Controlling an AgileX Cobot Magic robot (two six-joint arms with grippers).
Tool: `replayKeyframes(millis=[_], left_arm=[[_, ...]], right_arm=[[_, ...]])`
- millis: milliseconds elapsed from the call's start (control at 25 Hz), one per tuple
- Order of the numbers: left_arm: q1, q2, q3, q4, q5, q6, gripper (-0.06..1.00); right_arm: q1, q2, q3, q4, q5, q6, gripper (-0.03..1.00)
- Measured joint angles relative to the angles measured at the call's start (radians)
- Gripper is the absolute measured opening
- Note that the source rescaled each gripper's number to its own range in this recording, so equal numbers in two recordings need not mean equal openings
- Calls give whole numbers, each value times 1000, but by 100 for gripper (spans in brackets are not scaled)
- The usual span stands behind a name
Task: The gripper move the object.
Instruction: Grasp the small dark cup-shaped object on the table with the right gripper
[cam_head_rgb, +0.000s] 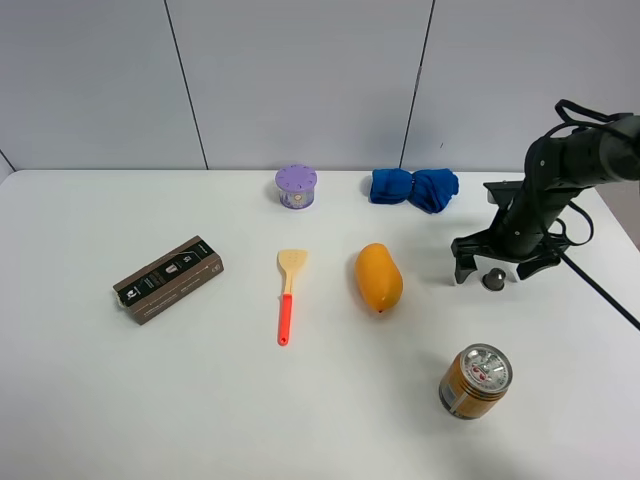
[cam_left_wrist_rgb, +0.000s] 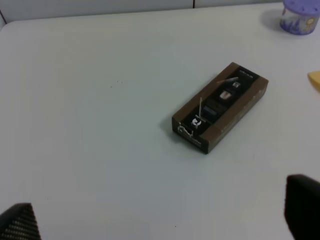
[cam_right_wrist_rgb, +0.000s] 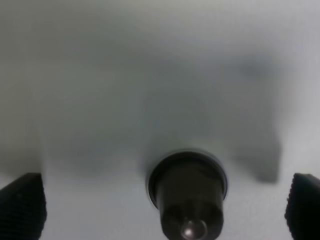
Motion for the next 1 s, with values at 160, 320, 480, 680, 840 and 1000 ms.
replayKeyframes(millis=[160, 320, 480, 680, 840, 1000], left_arm=[[0, 0, 0, 0, 0, 0, 100], [0, 0, 0, 0, 0, 0, 100], [0, 0, 0, 0, 0, 0, 100], [0, 0, 0, 0, 0, 0, 100], [0, 0, 0, 0, 0, 0, 100], [0, 0, 0, 0, 0, 0, 100]], right_arm=[[0, 21, 0, 6, 14, 17, 94], [0, 29, 0, 6, 13, 18, 91], [0, 29, 0, 6, 13, 19, 69], [0, 29, 0, 6, 13, 19, 21], [0, 29, 0, 7, 14, 20, 0], [0, 29, -2, 7, 26, 22, 0]])
